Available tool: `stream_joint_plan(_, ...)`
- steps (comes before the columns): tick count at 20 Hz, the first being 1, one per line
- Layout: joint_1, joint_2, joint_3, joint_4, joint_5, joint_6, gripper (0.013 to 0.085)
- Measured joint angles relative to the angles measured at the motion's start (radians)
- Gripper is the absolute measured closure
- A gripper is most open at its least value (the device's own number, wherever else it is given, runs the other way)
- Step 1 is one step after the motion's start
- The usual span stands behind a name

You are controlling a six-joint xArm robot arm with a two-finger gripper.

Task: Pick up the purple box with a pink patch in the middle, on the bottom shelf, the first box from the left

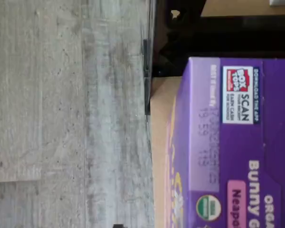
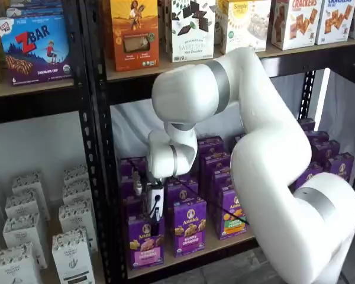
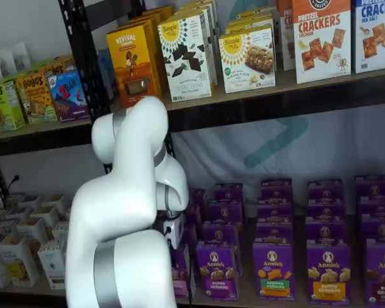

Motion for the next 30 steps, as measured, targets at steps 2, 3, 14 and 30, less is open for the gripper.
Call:
stream_joint_plan(2,0.005,0.006,0.003,-0.001,-0.022,0.004,0.013)
stream_joint_plan(3,0.007,0.009,0.004,-0.001,-0.029,0.006,0.013)
stream_joint_plan(14,0.012,0.017,0.007,-0.003,-0.039,0.012,0.021)
stream_joint_plan(30,0.013,-0.01,0.052,0.012,-0.064,-0.004,0.037)
